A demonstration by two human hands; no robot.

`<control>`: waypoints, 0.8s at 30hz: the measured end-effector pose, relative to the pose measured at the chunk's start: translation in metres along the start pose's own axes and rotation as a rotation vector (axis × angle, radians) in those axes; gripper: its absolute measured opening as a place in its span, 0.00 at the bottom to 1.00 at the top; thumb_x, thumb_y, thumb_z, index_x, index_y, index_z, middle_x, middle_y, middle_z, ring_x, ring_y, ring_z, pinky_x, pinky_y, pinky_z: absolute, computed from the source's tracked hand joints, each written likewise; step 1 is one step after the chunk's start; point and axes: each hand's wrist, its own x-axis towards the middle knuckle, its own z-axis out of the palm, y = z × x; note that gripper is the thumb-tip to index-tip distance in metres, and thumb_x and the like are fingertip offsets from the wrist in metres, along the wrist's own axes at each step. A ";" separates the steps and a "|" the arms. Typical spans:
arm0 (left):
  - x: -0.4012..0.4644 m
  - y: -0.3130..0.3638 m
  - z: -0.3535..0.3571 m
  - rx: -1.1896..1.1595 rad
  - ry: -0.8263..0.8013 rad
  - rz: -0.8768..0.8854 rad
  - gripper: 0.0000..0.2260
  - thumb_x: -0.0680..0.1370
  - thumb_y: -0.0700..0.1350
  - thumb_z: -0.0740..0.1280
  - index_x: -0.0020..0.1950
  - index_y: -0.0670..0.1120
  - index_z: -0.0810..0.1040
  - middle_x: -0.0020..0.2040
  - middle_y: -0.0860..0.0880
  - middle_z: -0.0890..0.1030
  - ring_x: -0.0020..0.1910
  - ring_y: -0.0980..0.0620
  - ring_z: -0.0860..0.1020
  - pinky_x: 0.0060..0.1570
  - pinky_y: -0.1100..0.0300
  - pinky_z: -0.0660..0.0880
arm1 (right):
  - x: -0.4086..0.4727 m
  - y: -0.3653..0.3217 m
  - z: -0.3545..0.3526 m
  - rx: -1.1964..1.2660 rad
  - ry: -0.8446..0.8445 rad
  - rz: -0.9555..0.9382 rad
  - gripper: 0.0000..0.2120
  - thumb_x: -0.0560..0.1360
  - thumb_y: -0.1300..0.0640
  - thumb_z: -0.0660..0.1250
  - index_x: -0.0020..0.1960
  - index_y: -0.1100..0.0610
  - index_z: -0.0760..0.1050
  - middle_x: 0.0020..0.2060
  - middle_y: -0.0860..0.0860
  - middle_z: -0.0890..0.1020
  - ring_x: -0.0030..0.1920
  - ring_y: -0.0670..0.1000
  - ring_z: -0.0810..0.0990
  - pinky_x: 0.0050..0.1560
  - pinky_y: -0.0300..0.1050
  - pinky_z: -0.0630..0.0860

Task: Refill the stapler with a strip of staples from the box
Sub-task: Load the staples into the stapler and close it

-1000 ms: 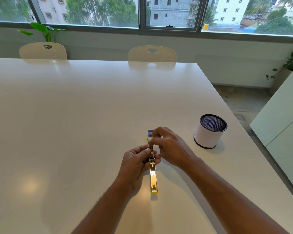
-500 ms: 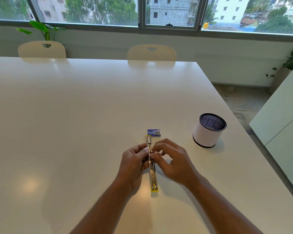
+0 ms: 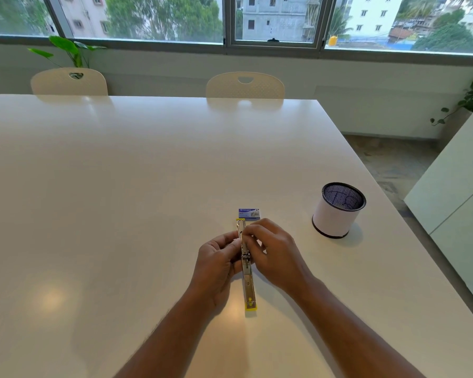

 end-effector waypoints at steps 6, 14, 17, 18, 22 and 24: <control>0.000 -0.001 -0.001 0.009 -0.011 0.007 0.11 0.83 0.35 0.64 0.61 0.38 0.83 0.47 0.36 0.86 0.42 0.46 0.85 0.40 0.56 0.83 | 0.001 0.001 0.004 -0.048 -0.019 0.026 0.08 0.80 0.58 0.65 0.53 0.58 0.82 0.49 0.50 0.79 0.50 0.49 0.80 0.48 0.48 0.81; 0.001 -0.001 -0.003 -0.006 0.002 0.005 0.10 0.82 0.36 0.65 0.60 0.38 0.84 0.51 0.34 0.85 0.46 0.43 0.85 0.46 0.53 0.84 | -0.007 -0.002 -0.002 0.042 -0.024 -0.005 0.13 0.78 0.64 0.66 0.61 0.58 0.81 0.52 0.51 0.79 0.53 0.47 0.80 0.52 0.47 0.81; 0.003 -0.001 -0.005 -0.014 0.018 0.005 0.10 0.82 0.36 0.65 0.61 0.38 0.83 0.53 0.34 0.85 0.47 0.43 0.85 0.48 0.52 0.84 | -0.020 -0.002 -0.011 0.082 -0.166 -0.087 0.28 0.68 0.73 0.65 0.67 0.57 0.76 0.61 0.53 0.75 0.65 0.51 0.74 0.62 0.47 0.77; 0.003 -0.001 -0.004 -0.008 0.021 0.005 0.10 0.83 0.37 0.65 0.61 0.38 0.83 0.53 0.34 0.86 0.47 0.43 0.85 0.47 0.52 0.84 | -0.024 -0.003 -0.014 0.068 -0.231 -0.113 0.29 0.67 0.72 0.66 0.66 0.56 0.74 0.63 0.52 0.73 0.67 0.51 0.72 0.64 0.45 0.75; 0.003 0.000 -0.001 -0.015 0.059 0.000 0.09 0.82 0.36 0.65 0.57 0.37 0.84 0.46 0.35 0.86 0.41 0.42 0.86 0.43 0.52 0.84 | -0.037 -0.003 -0.017 0.026 -0.274 -0.186 0.17 0.74 0.60 0.72 0.62 0.54 0.77 0.66 0.51 0.72 0.68 0.50 0.71 0.66 0.43 0.73; 0.003 0.001 0.001 -0.006 0.064 0.002 0.08 0.82 0.35 0.65 0.56 0.37 0.84 0.44 0.36 0.85 0.39 0.43 0.86 0.39 0.54 0.84 | -0.037 -0.002 -0.015 0.031 -0.185 -0.197 0.13 0.75 0.59 0.72 0.59 0.55 0.79 0.62 0.52 0.75 0.64 0.51 0.75 0.63 0.43 0.75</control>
